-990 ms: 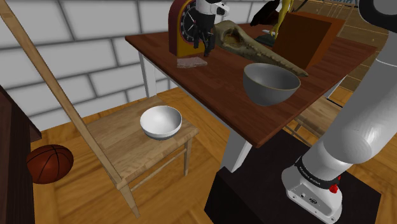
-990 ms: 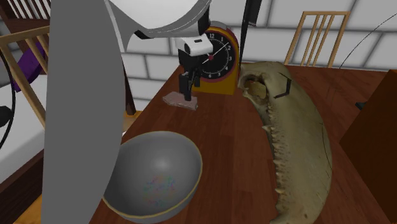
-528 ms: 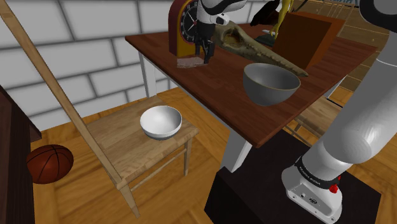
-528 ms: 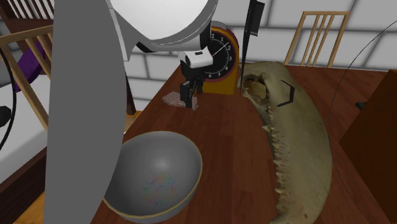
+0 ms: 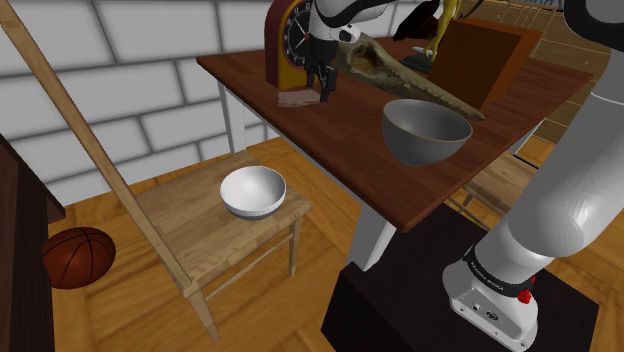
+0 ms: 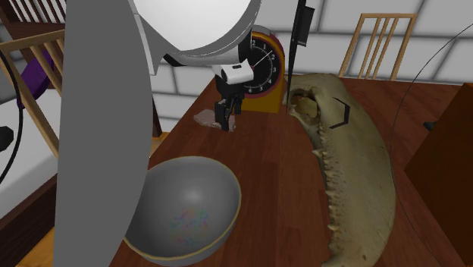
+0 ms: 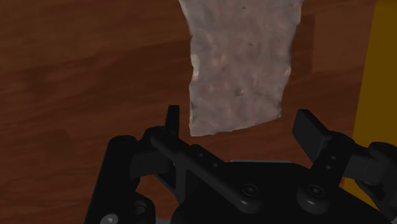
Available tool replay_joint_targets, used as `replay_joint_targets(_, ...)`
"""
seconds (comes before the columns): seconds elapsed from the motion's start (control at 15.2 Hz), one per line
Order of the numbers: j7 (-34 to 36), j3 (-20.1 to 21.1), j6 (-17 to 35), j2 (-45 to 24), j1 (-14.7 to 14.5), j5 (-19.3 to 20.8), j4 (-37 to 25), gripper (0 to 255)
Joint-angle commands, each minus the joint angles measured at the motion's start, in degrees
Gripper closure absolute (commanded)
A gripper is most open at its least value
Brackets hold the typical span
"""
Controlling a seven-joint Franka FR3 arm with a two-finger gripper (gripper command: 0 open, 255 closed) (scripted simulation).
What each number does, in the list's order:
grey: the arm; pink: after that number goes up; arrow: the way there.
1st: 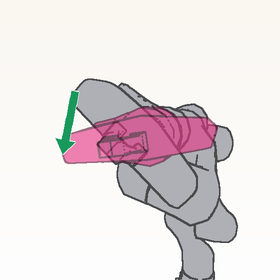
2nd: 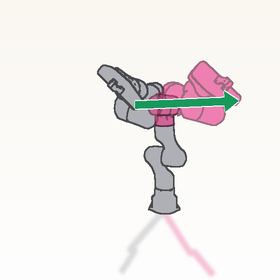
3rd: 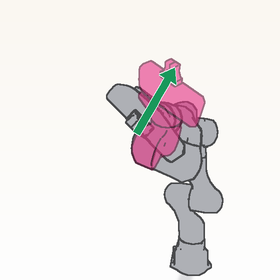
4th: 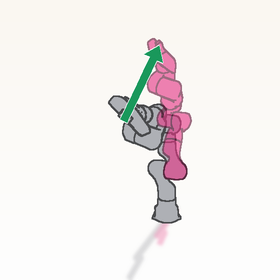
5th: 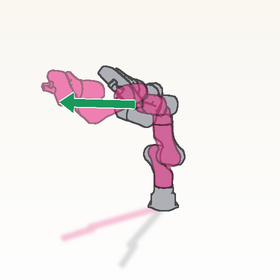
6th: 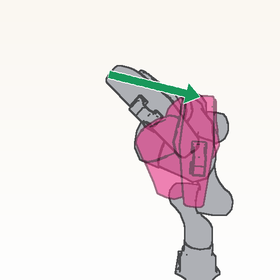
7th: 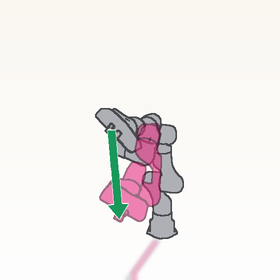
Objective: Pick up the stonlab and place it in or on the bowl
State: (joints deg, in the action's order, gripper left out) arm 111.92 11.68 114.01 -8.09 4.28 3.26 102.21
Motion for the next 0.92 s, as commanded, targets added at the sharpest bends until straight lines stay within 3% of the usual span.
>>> replay_joint_targets(0.0, 0.00, 0.00, 0.00, 0.00, 0.00, 0.00, 0.00, 255)
replay_joint_targets(0.59, 0.00, 0.00, 0.01, 0.00, 0.00, 0.00, 0.01, 255)
replay_joint_targets(0.86, -0.16, 0.03, -2.94, 0.47, 0.00, -0.16, -2.49, 255)
